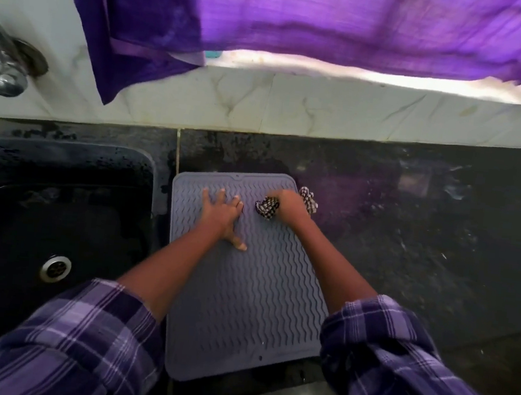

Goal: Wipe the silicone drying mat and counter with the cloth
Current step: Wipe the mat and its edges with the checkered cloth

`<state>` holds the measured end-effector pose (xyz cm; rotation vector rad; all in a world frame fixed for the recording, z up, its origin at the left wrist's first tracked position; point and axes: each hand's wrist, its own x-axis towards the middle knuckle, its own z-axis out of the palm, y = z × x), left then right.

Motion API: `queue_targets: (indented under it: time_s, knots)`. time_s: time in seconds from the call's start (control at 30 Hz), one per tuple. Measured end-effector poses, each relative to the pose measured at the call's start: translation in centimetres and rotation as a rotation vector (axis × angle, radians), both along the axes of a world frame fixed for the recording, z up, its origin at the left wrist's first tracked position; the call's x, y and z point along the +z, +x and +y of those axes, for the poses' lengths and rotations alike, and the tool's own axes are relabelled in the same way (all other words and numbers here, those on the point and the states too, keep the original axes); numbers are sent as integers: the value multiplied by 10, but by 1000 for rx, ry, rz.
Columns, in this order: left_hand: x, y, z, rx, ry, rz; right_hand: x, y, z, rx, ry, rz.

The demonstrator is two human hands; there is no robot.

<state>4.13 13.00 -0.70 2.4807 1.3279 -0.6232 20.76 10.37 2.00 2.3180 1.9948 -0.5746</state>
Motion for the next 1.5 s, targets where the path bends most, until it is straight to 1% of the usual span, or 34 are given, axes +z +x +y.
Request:
queue_targets:
  time_s: [0.17,0.27,0.4,0.5,0.53,0.57,0.67,0.7,0.77,0.8,0.87,0.9,1.03,1.17,1.3,1.4,1.47,1.5]
  knots:
    - [9,10,-5,3,14,67,7,-6,-33,13,-122,-17]
    - [8,10,-8,24,-10,53,1,-11,-72,-5,-175,-39]
    - [6,6,-9,22,-12,31,1,-17,-111,24,-329,-60]
    - [5,6,-16,8,27,48,14,-19,-118,75,-517,-50]
    - [5,7,-20,-6,51,49,20,-19,-116,79,-527,-45]
    - [4,7,-25,-22,79,40,26,-18,-111,57,-486,-33]
    - [7,6,-42,-79,104,-71,36,-15,-91,-68,-173,-15]
    - [9,6,-49,-86,91,-109,34,-18,-87,-87,-116,-34]
    - [11,8,-67,-35,23,-136,22,-28,-86,-95,-72,-68]
    - [10,8,-78,-2,-27,-119,13,-32,-89,-98,-60,-73]
    - [5,6,-100,-7,-77,-34,2,-33,-96,-101,-32,-74]
    - [3,4,-107,-22,-76,-3,0,-31,-99,-103,-28,-71]
    - [4,4,-113,-12,-14,24,2,-32,-115,-116,-80,-22]
    - [6,5,-119,-10,19,70,2,-31,-166,-36,-154,-36]
    - [4,2,-124,16,40,-8,2,-32,-217,17,-249,-29]
    - [5,-2,-132,28,81,-24,7,-32,-231,74,-375,-13]
    - [5,-5,-139,59,84,-47,18,-27,-229,69,-364,8]
    - [7,-8,-142,86,68,-71,24,-24,-224,47,-308,18]
